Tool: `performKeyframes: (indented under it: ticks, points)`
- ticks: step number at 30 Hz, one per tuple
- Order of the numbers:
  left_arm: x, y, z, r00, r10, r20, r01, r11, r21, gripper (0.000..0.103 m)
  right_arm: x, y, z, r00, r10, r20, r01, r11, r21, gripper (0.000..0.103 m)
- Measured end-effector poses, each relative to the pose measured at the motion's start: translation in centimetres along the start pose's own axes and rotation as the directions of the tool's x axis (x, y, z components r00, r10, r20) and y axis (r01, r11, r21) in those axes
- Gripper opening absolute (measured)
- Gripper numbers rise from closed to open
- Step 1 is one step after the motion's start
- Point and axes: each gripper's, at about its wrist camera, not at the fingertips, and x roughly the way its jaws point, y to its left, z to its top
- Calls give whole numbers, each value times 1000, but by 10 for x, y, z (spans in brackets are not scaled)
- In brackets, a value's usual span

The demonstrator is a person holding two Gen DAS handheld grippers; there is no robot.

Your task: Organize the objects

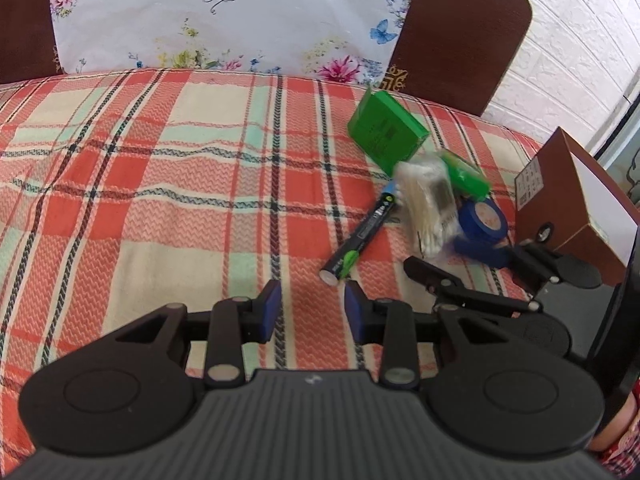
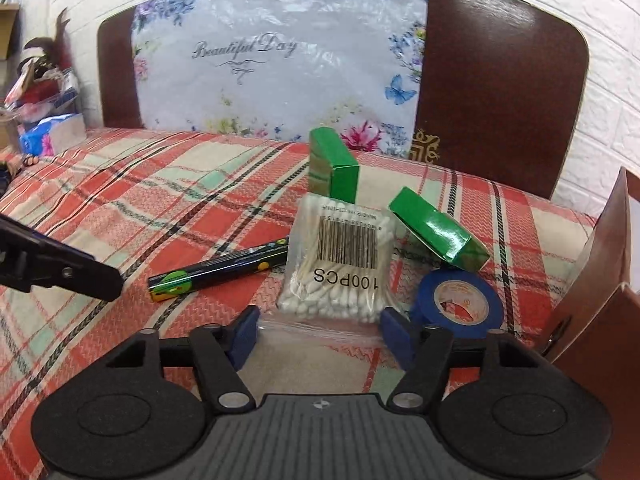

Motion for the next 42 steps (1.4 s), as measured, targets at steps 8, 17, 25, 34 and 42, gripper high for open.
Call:
performKeyframes:
  ticks: [8,17,25,34,42]
  points:
    - [-9,-15,-2,1000,-8,7,8,1000,22,37,-18,1,-10,999,47,-15,-47,999,2,13]
    - [-1,-24,-4,1000,-13,-14,14,1000,27,37,-22,-5,-12,999,34,-7,-34,999,14,26]
    - [9,-19,-2,999,-11,-32,11,1000,3,37,-2,-12,-4,1000,9,-3,-9,1000,3,64]
    - [14,-20,3,999,-37,-38,36,999,-20,37,6,-20,-2,998,59,23,-59,998,15,39]
    - [14,-25,2,998,-46,-40,45,999,-17,37,0,-7,-3,998,57,19,-56,997,-50,9]
